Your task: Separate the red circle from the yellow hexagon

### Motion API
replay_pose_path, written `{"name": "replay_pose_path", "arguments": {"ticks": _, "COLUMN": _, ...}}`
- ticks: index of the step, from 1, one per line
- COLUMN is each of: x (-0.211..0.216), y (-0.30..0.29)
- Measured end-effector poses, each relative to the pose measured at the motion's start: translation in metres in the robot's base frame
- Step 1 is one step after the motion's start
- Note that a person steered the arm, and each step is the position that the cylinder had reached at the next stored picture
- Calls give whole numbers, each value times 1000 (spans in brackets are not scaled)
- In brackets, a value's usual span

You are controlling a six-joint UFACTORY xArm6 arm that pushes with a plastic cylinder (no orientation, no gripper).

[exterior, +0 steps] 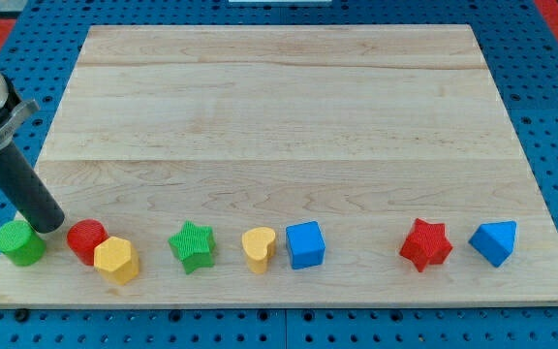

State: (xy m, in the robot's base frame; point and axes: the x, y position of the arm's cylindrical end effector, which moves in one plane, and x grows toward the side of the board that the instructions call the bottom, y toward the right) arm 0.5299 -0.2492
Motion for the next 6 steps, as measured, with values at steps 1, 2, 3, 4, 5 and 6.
{"name": "replay_pose_path", "arguments": {"ticks": 1, "x": -8, "y": 9}}
{"name": "replay_pose_path", "arguments": {"ticks": 2, "x": -11, "y": 60}}
{"name": "replay_pose_path", "arguments": {"ticks": 3, "x": -8, "y": 98}}
{"name": "replay_pose_path", "arguments": {"ticks": 4, "x": 7, "y": 85}}
{"name": "replay_pose_path", "arguments": {"ticks": 5, "x": 6, "y": 52}}
{"name": "replay_pose_path", "arguments": {"ticks": 6, "x": 9, "y": 20}}
